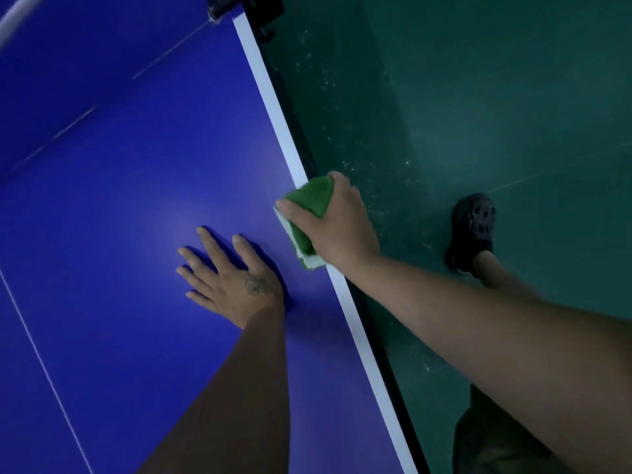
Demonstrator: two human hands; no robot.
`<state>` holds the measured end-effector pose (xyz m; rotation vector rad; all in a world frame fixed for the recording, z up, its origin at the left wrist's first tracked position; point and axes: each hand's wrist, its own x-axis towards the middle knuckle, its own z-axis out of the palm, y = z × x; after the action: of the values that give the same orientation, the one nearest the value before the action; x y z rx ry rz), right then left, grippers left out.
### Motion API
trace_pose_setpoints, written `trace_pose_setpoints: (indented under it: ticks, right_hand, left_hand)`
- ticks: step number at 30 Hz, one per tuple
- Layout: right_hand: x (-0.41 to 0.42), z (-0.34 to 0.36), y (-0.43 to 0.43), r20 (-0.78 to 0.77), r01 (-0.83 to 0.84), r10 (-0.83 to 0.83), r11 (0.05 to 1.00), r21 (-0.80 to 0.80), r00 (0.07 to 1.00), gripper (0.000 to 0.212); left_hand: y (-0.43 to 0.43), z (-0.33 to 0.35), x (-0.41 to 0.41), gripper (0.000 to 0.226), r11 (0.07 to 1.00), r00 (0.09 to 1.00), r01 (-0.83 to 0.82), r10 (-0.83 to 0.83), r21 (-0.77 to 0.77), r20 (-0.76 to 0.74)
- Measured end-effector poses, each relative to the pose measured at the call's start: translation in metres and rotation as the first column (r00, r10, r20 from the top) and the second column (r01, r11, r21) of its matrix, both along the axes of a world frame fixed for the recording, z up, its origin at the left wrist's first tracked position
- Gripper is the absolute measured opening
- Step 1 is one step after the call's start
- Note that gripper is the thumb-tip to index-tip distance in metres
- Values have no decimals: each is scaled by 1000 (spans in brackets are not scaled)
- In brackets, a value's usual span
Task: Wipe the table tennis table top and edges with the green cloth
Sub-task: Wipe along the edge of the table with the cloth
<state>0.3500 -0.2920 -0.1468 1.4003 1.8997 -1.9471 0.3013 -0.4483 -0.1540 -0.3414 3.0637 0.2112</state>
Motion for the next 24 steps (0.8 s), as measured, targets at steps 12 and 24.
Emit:
trace_pose_setpoints:
  ticks: [12,24]
  right_hand:
    - [74,7,-32,67,-63,75,984,-166,995,117]
    - [-95,7,60,87,-24,34,993,-114,996,89]
  left_hand:
    - [98,-14,-123,70,1000,999,12,-11,25,-44]
    - [96,-9,-124,72,999,996,5,-2,32,-92]
